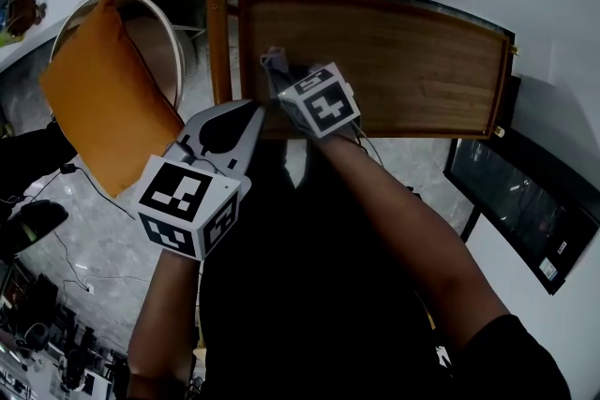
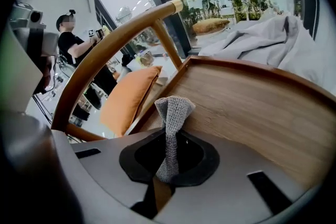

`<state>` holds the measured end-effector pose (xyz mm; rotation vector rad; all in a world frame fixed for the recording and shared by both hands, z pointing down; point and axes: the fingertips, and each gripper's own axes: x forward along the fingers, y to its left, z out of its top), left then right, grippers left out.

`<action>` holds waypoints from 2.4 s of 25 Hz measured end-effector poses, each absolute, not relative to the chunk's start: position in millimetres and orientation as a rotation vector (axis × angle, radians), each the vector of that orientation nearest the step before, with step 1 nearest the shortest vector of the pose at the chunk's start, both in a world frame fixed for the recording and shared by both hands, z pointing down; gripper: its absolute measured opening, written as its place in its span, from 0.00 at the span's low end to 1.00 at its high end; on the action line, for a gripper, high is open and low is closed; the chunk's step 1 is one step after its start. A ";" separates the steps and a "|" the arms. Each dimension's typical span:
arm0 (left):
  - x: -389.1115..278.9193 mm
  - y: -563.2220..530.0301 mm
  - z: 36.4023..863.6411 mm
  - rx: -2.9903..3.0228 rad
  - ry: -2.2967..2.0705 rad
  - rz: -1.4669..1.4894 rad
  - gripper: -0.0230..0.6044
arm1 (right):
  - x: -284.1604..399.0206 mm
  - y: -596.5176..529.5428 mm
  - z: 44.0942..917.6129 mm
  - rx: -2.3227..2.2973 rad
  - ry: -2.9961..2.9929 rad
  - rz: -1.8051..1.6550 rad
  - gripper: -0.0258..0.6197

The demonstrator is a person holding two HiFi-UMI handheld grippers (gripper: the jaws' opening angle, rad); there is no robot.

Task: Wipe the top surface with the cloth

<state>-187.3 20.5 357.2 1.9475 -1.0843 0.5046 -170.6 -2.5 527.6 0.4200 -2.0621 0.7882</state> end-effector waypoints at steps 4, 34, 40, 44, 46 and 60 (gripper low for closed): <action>-169.2 16.5 356.5 1.962 -1.069 0.512 0.05 | -143.4 -10.1 529.1 0.447 -2.058 0.784 0.10; 18.3 -19.2 353.5 2.089 -0.905 0.586 0.05 | 115.6 -68.2 523.6 0.747 -1.986 0.847 0.10; 48.2 -22.5 356.2 2.105 -0.871 0.604 0.05 | 176.8 -82.4 520.4 0.837 -1.953 0.835 0.10; 65.8 -23.8 356.9 2.116 -0.848 0.614 0.05 | 214.8 -90.4 517.3 0.894 -1.927 0.834 0.10; 73.4 -24.7 356.4 2.123 -0.839 0.615 0.05 | 231.9 -94.8 515.9 0.923 -1.912 0.834 0.10; 85.4 -22.3 357.2 2.142 -0.811 0.639 0.05 | 313.5 -113.4 510.9 1.050 -1.763 0.781 0.10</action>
